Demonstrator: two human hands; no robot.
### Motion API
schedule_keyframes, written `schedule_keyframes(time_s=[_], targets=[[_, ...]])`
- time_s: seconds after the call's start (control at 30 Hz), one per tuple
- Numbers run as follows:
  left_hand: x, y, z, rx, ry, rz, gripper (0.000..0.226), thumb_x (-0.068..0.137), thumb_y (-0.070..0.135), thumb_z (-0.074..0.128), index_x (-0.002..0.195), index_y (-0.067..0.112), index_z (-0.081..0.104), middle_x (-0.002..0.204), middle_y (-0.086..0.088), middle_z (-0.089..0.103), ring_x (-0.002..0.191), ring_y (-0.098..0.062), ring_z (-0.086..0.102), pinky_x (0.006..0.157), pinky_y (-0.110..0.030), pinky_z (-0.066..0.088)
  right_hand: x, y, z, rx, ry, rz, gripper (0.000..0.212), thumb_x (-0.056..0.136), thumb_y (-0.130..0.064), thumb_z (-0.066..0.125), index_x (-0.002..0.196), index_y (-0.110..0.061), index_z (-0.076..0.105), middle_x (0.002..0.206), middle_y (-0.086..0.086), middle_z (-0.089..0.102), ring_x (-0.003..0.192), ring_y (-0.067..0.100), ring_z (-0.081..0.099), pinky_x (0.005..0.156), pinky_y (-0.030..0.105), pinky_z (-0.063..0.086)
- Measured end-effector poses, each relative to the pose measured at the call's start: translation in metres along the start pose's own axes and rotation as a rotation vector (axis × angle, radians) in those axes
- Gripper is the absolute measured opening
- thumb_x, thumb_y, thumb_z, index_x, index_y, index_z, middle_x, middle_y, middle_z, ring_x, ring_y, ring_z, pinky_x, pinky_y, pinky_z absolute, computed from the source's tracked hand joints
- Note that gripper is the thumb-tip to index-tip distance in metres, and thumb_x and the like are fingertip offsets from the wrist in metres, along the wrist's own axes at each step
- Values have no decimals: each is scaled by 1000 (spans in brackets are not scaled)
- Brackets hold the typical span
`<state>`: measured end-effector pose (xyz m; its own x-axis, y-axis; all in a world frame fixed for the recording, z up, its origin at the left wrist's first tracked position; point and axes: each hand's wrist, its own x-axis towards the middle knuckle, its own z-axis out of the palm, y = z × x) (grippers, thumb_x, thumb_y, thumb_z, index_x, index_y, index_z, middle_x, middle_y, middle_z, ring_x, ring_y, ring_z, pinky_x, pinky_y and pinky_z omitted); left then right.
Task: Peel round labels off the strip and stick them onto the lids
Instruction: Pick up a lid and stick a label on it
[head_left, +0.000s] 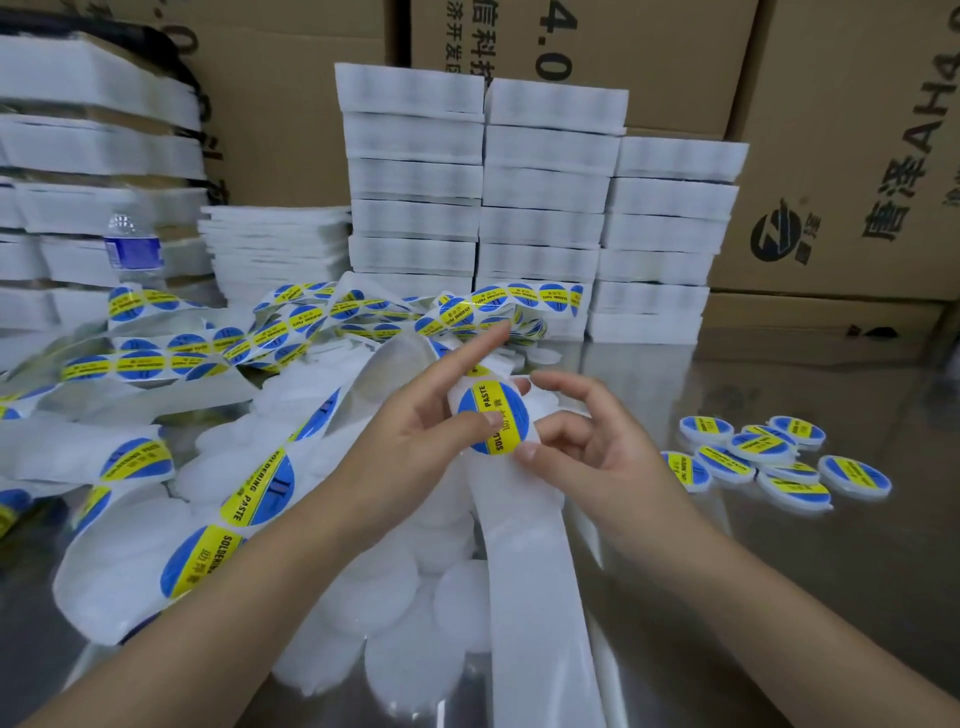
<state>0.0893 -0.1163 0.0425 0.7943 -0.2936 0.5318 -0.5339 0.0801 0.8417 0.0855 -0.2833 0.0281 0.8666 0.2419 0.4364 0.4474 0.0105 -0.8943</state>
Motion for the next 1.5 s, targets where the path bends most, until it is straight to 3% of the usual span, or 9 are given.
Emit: schedule_keyframes(time_s=[0.07,0.17,0.27,0.57,0.9,1.0,1.2,1.33,1.5], targets=[[-1,0,-1,-22,-43,-13,45,81,0,61,107,35,71,100,15,73,101,-1,66,75,-14,50,1,-5,-2,87,45,8,44,82,6,61,112,-24,53,64,-5,63,56,4,55,55,14,43],[-3,2,-6,-77,-78,-87,21,69,23,64,81,29,79,97,7,75,97,-10,69,68,-23,56,3,-14,-11,252,135,4,44,69,-4,66,105,-27,60,63,-7,60,54,6,52,51,20,38],[0,3,-10,-68,-88,-180,36,66,43,59,78,16,80,101,-1,75,92,-23,72,58,-26,56,4,-25,-20,439,185,12,42,62,-12,65,101,-27,64,61,-5,56,54,9,52,53,21,42],[12,9,-16,-75,480,-300,67,67,70,40,79,13,74,77,-6,76,61,-20,72,40,-20,49,2,-37,-24,683,174,63,28,62,-6,58,80,-22,70,58,-2,61,56,13,64,51,18,50],[12,20,-25,-258,912,-125,61,94,60,25,65,22,63,58,11,68,57,-12,69,41,-15,45,-3,-27,-22,541,-195,108,39,43,-16,84,80,-26,74,64,-11,57,60,8,59,57,22,46],[13,19,-30,-297,971,-141,54,93,62,27,79,25,63,73,12,65,67,-11,66,48,-20,46,-4,-28,-24,530,-297,87,37,48,-14,81,82,-27,74,66,-12,63,61,7,62,60,21,50],[18,19,-42,-505,826,-121,43,88,61,45,114,29,57,111,5,61,99,-12,67,64,-27,55,-6,-27,-24,200,-427,93,39,62,-3,69,93,-26,73,65,-2,51,55,5,49,56,13,42],[20,16,-44,-658,661,-198,82,65,66,59,136,26,48,102,2,58,84,-12,65,71,-26,56,-10,-23,-18,-200,-527,78,43,72,-5,68,100,-37,66,69,4,43,61,17,38,61,20,37],[19,3,-54,-869,666,-336,45,78,47,64,116,23,56,85,2,51,56,-8,48,62,-19,46,-13,-18,-9,-311,-557,130,49,75,-5,67,110,-39,60,71,0,47,66,20,42,68,31,41]])
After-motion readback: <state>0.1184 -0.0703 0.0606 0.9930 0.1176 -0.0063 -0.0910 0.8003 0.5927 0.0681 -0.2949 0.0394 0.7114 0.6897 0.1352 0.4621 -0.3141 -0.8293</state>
